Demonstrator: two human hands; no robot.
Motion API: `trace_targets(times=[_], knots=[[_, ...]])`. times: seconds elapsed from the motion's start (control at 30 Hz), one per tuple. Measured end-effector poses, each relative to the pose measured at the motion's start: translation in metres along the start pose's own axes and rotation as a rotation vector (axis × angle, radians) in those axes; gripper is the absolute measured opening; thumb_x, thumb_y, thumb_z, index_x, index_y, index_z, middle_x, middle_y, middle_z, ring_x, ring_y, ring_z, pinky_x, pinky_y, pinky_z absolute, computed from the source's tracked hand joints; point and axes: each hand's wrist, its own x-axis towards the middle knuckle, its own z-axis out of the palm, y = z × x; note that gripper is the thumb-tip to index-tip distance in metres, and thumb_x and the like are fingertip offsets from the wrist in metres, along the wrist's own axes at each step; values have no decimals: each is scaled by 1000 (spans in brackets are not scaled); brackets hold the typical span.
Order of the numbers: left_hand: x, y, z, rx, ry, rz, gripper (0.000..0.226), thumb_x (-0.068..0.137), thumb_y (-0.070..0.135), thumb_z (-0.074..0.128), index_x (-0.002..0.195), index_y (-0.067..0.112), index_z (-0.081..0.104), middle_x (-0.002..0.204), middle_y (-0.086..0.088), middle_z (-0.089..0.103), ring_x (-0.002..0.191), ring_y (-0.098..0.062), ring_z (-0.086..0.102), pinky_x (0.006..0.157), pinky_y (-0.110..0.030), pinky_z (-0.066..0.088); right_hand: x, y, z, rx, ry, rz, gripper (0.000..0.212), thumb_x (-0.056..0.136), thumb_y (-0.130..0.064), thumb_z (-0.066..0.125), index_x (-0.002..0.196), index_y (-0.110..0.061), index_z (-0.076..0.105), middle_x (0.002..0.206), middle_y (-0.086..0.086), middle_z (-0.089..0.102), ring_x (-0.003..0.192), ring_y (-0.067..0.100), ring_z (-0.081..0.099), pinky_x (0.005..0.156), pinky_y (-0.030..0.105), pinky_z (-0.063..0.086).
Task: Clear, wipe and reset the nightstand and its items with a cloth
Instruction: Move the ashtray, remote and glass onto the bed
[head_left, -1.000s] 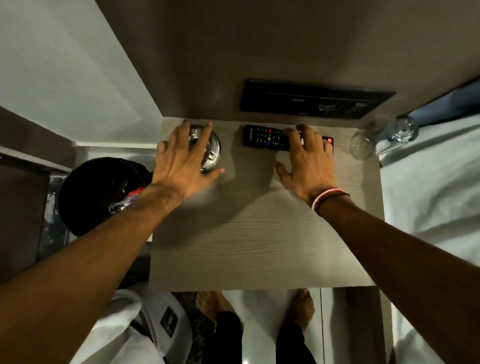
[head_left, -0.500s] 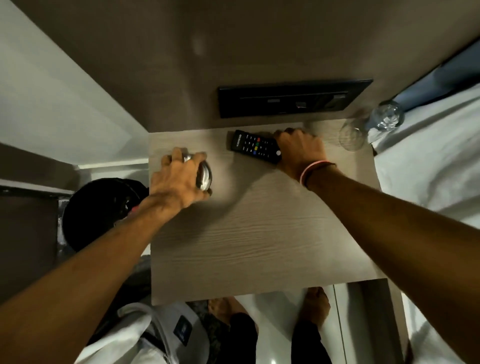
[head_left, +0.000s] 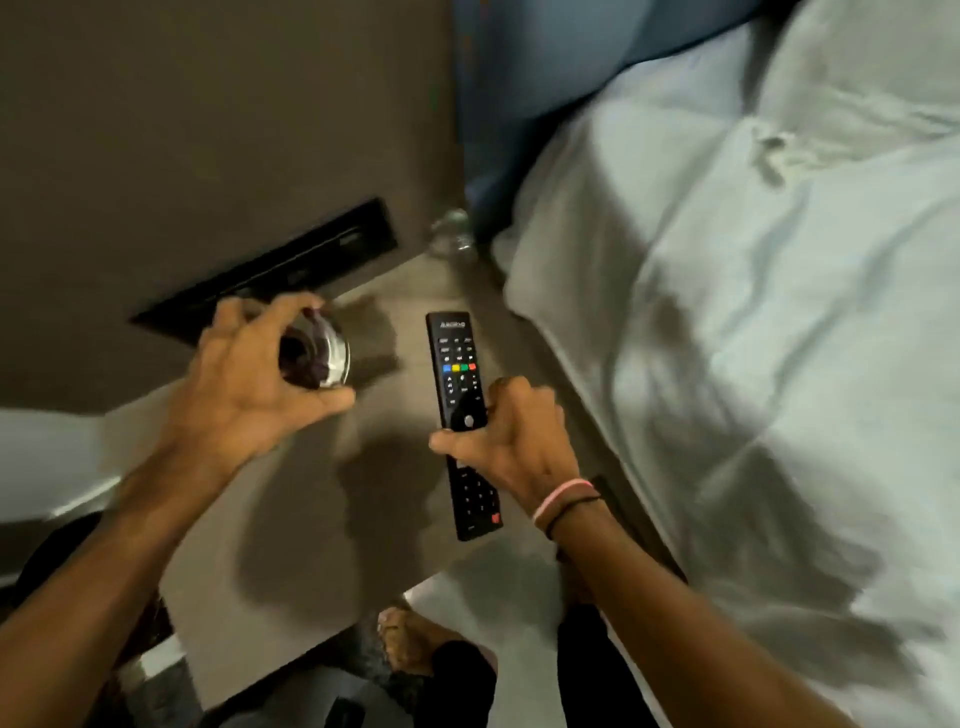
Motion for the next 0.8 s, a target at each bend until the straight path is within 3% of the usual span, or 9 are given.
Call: trace_targets(times=[0.1,0.23,0.33,0.43,0.6,0.7,0.8], knots=[[8,91,-21,-43,82,188,88,50,41,85,130,46,49,132,-8,48,120,-32,52,102,-48,46,-27,12,-81,141,259,15,48,54,-60,78,75,-18,68,66,-4,70,67,13,69,55,26,51],[4,237,-24,-129,84,524,93,43,54,71,133,43,51,130,-1,51,111,-10,50,99,-23,36,-77,73,-203,245,613,160,51,45,-69,65,69,-24,67,58,-10,68,60,2,65,52,17,48],[-11,333,9,-112,-50,746,94,42,58,66,135,44,51,135,3,46,120,-14,49,104,-25,37,-117,141,-259,303,739,359,53,52,-66,70,79,-21,69,70,-4,73,77,16,72,72,32,55],[-41,408,64,-75,-188,926,93,49,49,77,138,43,48,138,2,44,124,-25,47,109,-41,42,-148,214,-283,372,811,573,42,65,-54,79,80,-16,70,81,9,74,90,32,71,84,42,57],[-97,473,168,43,-293,1064,93,58,51,75,143,44,37,145,4,38,129,-25,41,100,-50,47,-176,292,-284,406,890,807,48,69,-48,79,89,-6,70,85,15,70,90,36,65,70,33,44],[-119,473,212,191,-230,1105,95,66,57,70,149,40,26,158,-5,27,143,-29,28,107,-53,36,-182,308,-276,336,841,920,61,74,-43,79,121,-10,58,114,18,67,111,39,59,82,42,46],[-104,451,218,261,-94,1082,110,67,80,57,155,37,7,166,-14,5,154,-30,1,117,-62,17,-182,302,-275,172,865,922,77,78,-46,76,142,-21,43,133,15,56,126,40,51,92,52,45]])
